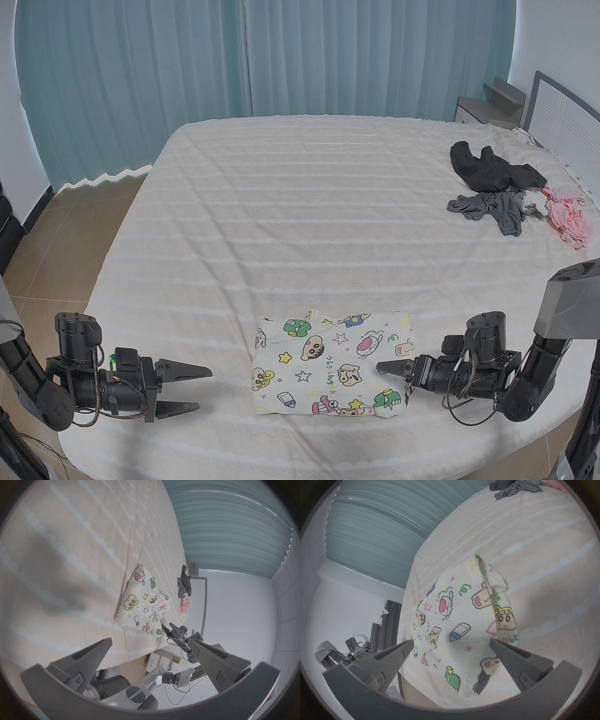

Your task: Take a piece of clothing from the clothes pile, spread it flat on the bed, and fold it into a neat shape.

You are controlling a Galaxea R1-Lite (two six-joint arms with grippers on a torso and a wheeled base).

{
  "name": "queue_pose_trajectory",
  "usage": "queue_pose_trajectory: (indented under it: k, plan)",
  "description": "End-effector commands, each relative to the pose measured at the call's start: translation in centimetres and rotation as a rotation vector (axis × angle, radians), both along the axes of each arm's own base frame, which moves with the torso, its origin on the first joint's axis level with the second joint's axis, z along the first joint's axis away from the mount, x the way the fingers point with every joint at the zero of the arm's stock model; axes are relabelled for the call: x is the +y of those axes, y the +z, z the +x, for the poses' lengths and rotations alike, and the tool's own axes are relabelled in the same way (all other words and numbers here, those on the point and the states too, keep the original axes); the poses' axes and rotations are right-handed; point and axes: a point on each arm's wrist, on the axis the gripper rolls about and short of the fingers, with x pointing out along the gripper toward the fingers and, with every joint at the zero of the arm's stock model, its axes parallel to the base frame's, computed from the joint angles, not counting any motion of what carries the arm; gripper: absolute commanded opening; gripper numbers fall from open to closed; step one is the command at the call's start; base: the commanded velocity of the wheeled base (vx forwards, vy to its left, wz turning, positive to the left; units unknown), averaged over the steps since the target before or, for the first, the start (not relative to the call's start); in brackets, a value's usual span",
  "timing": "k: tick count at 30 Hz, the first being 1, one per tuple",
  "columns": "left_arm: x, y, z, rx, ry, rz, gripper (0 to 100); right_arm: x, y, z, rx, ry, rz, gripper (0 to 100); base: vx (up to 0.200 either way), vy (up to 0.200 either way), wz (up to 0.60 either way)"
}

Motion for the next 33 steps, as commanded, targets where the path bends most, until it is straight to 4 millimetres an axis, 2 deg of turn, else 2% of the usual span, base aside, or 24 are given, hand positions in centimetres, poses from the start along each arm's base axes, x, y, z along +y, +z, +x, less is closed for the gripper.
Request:
queue_pose_trajectory:
  k: [1,15,25,26,33]
  plan:
    - [0.0,0.0,0.0,0.0,0.0,0.0,100,0.1,-0.9,-0.3,0.034,0.008,-0.014,100,0.0,0.0,0.0]
    - [0.0,0.0,0.0,0.0,0.0,0.0,100,-0.3,-1.4,-0.7,0.064,-0.001,-0.023,100,0.0,0.0,0.0]
    - [0.0,0.0,0.0,0.002,0.0,0.0,100,0.2,-1.8,0.6,0.097,-0.046,0.037,100,0.0,0.0,0.0]
    - [0.0,0.0,0.0,0.002,0.0,0.0,100,0.2,-1.8,0.6,0.098,-0.049,0.04,0,0.0,0.0,0.0]
    - [0.0,0.0,0.0,0.0,0.0,0.0,100,0.1,-1.8,0.3,0.103,-0.056,0.035,0,0.0,0.0,0.0]
